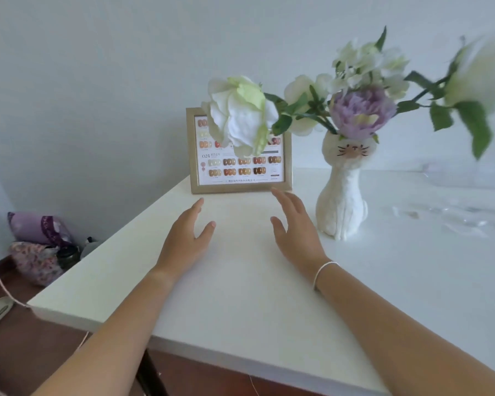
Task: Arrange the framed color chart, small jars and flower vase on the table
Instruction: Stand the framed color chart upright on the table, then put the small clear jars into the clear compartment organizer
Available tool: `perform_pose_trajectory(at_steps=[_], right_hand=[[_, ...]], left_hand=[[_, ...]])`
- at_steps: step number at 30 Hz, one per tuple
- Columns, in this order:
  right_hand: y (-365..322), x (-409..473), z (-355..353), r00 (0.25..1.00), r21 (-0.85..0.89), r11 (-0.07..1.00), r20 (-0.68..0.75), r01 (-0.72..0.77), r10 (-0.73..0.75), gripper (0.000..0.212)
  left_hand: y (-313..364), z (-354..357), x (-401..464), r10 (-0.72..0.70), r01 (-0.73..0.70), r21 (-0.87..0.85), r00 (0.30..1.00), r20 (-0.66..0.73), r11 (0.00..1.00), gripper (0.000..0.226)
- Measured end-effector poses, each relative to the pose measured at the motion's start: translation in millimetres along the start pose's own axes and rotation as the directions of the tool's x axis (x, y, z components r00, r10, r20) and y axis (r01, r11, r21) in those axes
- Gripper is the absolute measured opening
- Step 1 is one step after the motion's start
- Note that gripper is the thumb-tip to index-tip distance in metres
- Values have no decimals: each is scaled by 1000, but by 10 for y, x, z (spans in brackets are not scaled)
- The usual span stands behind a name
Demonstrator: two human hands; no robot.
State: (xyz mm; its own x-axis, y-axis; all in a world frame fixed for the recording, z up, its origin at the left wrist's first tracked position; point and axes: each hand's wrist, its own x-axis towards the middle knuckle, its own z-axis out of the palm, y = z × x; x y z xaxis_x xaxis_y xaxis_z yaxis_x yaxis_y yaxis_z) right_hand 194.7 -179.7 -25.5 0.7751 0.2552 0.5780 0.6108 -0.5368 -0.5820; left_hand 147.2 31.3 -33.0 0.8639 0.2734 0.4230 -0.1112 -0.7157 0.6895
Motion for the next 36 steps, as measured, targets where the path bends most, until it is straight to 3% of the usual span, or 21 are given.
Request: perform_pose_trajectory(at_steps=[7, 14, 23, 36], right_hand=[[151, -575, -727, 999, -60, 998, -21, 27, -29, 54], [640, -939, -1586, 995, -257, 966, -98, -25, 0, 53], [1332, -882, -2291, 957, -269, 939, -248, -216, 149, 53], [2136, -382, -2729, 922, -321, 896, -335, -306, 195, 43]], left_hand=[[669, 314, -516, 202, -202, -11, 973, 110, 979, 50], [1423, 989, -675, 354, -343, -87, 893, 279, 935, 49], [2106, 1896, -489, 401, -366, -165, 823, 402, 916, 51], [2402, 2794, 306, 326, -330, -67, 844, 426, 942, 46]])
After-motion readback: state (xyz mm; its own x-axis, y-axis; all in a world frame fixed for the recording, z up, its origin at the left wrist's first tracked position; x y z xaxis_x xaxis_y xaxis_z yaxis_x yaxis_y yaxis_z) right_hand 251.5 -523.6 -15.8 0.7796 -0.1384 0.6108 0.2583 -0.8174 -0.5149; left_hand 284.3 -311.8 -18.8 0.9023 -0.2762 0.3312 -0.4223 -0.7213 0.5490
